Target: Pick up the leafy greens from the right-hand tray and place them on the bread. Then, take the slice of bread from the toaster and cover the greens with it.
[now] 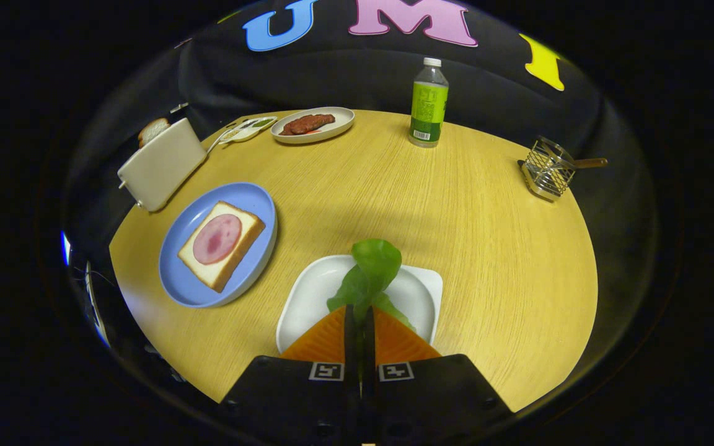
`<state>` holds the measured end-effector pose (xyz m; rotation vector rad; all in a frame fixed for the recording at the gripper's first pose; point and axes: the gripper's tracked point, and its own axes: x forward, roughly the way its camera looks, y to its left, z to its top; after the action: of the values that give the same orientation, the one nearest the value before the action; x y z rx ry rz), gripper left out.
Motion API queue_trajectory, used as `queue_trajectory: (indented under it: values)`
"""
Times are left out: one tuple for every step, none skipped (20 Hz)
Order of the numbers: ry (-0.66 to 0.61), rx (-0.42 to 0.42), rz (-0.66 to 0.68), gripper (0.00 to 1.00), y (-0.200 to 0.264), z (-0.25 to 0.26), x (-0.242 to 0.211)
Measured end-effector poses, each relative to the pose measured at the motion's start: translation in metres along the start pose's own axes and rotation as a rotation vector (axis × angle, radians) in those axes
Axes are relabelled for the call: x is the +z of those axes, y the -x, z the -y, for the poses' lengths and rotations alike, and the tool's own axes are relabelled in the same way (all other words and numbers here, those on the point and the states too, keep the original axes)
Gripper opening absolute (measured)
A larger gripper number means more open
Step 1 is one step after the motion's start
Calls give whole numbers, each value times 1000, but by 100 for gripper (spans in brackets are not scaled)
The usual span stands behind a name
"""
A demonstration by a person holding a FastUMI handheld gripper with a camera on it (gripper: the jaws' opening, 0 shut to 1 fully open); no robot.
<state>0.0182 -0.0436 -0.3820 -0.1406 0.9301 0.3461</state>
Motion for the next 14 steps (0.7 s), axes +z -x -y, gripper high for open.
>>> queue_trajectory:
  values:
    - [-4, 0, 10, 6, 8, -2, 7]
    - [-5, 7, 28, 6, 17, -8, 14]
    - [-2, 19, 44, 6, 26, -15, 24]
    - [4, 30, 60, 6, 34, -22, 33]
    - [11, 47, 71, 6, 42, -33, 42]
    - [19, 69, 84, 6, 50, -45, 53]
    - [30, 93, 97, 6, 55, -60, 64]
    - [42, 113, 108, 5, 58, -74, 74]
    - [53, 134, 121, 6, 58, -89, 83]
    - [63, 152, 127, 6, 56, -104, 90]
    - [73, 167, 127, 6, 50, -118, 96]
    - [85, 176, 121, 6, 43, -131, 97]
    - [101, 178, 113, 6, 35, -141, 98]
    - [116, 177, 99, 6, 26, -151, 97]
